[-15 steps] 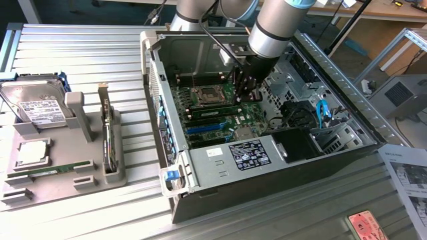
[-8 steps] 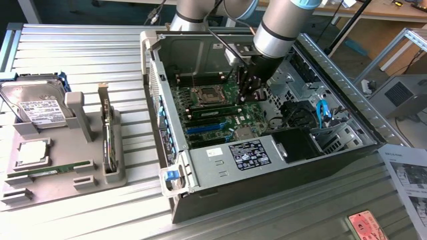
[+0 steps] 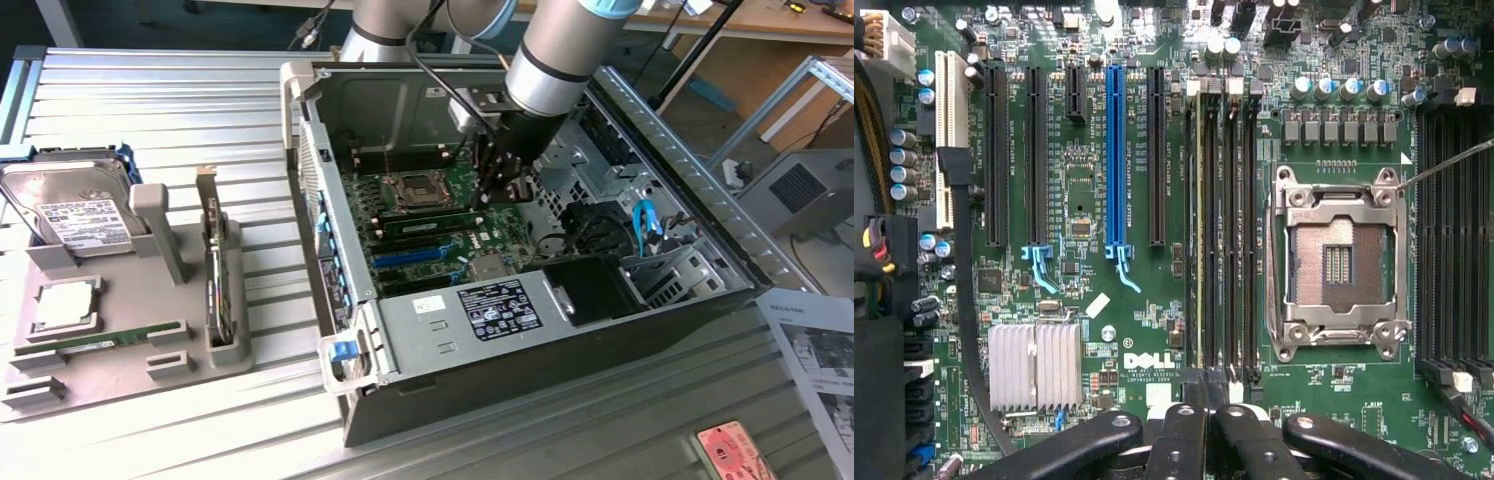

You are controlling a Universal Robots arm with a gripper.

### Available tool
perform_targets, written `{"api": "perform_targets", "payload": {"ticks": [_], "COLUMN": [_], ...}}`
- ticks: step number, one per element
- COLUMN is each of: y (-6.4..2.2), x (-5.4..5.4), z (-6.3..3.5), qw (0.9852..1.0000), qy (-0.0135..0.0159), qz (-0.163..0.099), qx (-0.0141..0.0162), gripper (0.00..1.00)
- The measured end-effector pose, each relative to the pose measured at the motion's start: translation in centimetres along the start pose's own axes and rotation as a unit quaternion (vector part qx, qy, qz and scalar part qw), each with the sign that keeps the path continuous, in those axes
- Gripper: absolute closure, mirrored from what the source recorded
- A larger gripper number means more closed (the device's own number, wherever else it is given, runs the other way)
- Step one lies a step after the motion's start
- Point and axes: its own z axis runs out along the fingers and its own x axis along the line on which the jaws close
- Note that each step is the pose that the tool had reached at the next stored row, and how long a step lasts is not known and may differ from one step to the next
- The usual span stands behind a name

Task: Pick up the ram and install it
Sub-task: 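Press down the ram until it locks into place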

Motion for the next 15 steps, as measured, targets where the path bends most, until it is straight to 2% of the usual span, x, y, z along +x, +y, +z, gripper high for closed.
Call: {"api": "perform_targets", "payload": {"ticks": [5,11,15], "y": [0.03,0.13,0.23], "x": [-0.01,0.02,0.02], "z": [0.05,0.72,0.75], "qw": [1.0,1.0,1.0], "qy": [-0.0001,0.0,0.0], "qz": [0.0,0.0,0.0], "qx": [0.0005,0.0038,0.0042], "gripper": [0.89,0.89,0.89]}}
